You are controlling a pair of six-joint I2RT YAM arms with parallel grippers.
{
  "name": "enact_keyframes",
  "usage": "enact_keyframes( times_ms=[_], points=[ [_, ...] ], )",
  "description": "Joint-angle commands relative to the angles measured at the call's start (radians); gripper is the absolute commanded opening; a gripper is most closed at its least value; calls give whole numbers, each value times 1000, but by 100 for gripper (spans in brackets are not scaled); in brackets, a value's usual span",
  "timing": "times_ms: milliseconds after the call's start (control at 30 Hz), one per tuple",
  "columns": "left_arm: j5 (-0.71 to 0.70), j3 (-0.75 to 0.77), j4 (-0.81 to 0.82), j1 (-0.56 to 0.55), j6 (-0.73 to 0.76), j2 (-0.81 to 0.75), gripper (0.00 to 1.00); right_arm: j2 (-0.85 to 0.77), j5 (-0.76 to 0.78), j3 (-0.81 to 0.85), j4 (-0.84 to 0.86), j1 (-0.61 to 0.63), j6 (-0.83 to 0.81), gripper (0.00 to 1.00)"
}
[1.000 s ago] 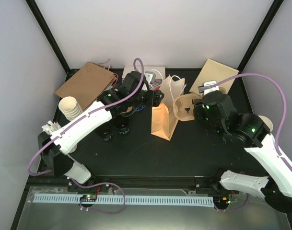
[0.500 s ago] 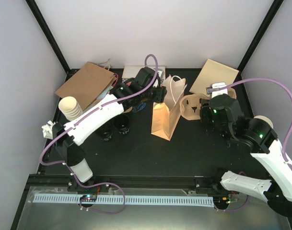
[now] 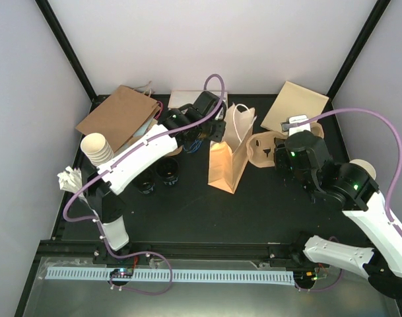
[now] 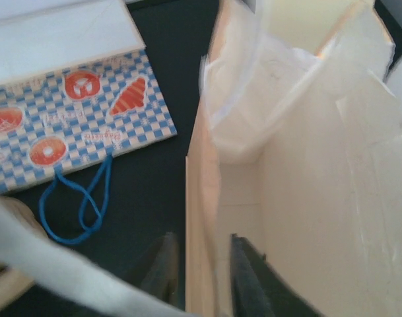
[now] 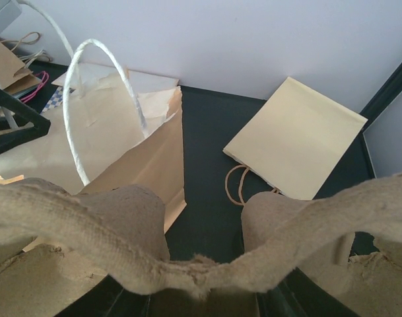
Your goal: Pack the takeout coffee
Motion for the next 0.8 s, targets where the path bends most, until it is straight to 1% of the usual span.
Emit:
enact_keyframes(
  times_ms=[0,67,100,233,400,500,633,767],
  points=[
    [-21,72,-67,-4,28,18,16,-6,7,4,15,-5,-9,36],
    [-22,91,-78,-4,56,15,3,-2,14,20,11,-4,-14,37],
    [-19,104,-88,-4,74,12,2,0,17,29,11,-5,-18,37],
    [-16,152,-131,-6,151,-20,2,18,57,85,-1,-5,-24,37],
    [-10,103,-131,-21,234,-106,2,19,135,139,35,-4,-45,37],
    [30,15,-95,-29,248,-158,2,2,176,112,116,-6,-102,37],
    [78,-119,-16,-48,249,-211,2,-21,253,35,273,-5,-184,36],
    [99,-180,7,-76,243,-230,2,-49,282,-22,411,-5,-256,35]
  ],
)
